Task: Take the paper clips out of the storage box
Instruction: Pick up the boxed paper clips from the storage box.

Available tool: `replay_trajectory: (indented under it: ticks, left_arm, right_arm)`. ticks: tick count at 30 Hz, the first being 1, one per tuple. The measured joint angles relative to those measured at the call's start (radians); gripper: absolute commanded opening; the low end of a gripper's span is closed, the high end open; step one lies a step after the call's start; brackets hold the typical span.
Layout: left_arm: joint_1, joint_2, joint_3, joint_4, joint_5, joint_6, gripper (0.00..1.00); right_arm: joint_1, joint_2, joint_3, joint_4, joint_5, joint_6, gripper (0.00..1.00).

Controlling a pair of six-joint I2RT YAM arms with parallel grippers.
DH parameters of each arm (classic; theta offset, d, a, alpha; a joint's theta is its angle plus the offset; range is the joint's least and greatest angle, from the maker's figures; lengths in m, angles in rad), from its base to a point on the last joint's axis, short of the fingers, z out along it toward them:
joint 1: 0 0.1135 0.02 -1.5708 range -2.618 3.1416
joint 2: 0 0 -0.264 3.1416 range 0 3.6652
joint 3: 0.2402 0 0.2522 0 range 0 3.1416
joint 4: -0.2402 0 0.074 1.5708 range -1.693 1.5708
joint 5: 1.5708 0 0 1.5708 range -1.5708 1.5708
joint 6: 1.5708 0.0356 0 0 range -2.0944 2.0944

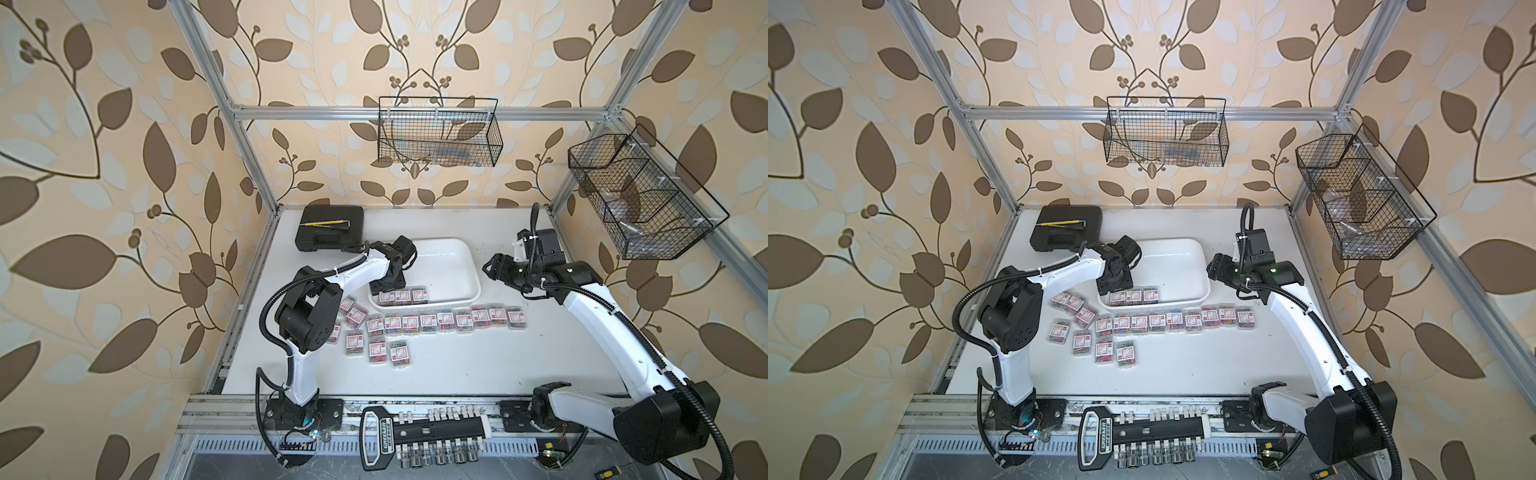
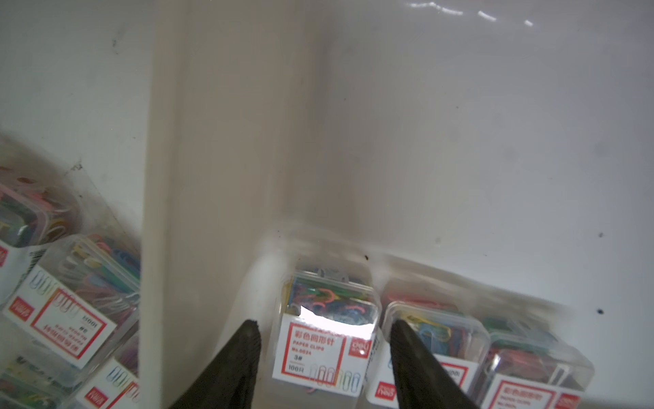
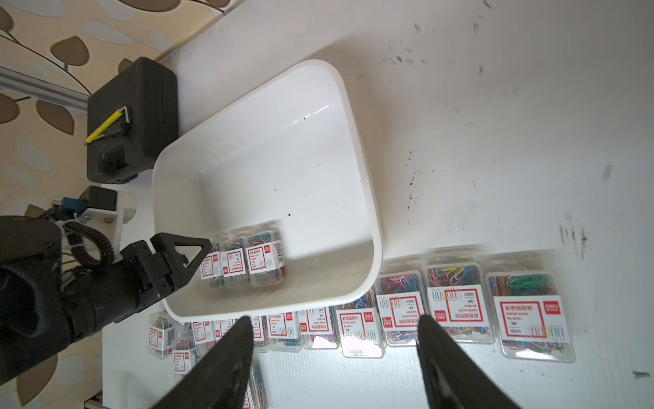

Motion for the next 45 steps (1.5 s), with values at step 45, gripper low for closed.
replay_trajectory:
  ticks: [45]
  left_arm:
    - [-0.061,-0.200,0.108,-0.175,-0.034,0.019,0.49]
  right_arm:
    - [0.000,-0.015,-0.007,-0.019,0.038,0.004,0.73]
